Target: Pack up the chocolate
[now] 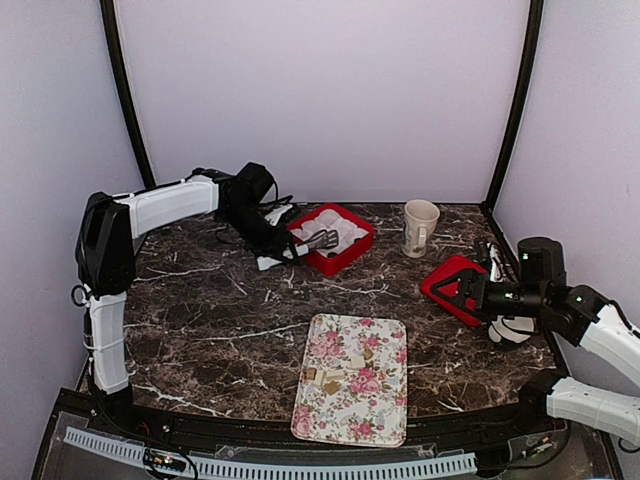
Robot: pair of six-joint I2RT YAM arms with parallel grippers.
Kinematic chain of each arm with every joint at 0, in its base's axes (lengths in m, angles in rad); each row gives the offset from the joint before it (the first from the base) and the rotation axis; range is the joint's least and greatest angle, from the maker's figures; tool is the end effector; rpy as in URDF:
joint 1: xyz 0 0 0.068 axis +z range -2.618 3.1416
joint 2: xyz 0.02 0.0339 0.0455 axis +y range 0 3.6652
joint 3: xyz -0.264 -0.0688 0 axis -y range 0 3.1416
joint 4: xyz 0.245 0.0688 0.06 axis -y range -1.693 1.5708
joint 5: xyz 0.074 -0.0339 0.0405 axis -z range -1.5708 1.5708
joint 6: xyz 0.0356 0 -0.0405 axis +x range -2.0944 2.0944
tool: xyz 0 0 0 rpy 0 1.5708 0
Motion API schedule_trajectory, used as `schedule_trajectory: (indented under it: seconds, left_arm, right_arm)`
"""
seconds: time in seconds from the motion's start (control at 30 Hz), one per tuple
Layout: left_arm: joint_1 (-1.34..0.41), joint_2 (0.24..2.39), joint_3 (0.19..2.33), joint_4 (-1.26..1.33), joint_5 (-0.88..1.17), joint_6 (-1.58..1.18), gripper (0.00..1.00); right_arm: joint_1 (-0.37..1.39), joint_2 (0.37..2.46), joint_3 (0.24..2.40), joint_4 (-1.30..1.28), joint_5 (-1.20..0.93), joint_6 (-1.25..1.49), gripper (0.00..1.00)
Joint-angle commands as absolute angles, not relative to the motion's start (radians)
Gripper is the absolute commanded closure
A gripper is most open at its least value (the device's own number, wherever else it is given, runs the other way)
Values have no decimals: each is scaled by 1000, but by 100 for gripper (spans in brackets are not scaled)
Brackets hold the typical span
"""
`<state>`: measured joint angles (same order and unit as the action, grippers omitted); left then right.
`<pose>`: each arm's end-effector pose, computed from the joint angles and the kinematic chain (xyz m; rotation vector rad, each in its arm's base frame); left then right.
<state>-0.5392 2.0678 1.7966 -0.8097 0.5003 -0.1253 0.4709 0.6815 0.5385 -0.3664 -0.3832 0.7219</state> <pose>0.3752 -0.2444 0.2449 0.7262 2.6165 -0.8755 0.1361 0.0842 0.2521 0.0272 2.2408 1.0913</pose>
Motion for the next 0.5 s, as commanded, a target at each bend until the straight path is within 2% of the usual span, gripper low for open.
schedule_trajectory:
  seconds: [0.0, 0.2, 0.47]
  left_arm:
    - [-539, 1963, 1818, -821, 502, -115, 64]
    - [-541, 1818, 1716, -800, 476, -118, 64]
    - [-606, 1586, 1457, -779, 415, -78, 64]
  right_arm:
    - [463, 687, 552, -317, -362, 741, 5]
    - [461, 728, 568, -209, -314, 780, 5]
    - [443, 834, 604, 29, -222, 846, 5]
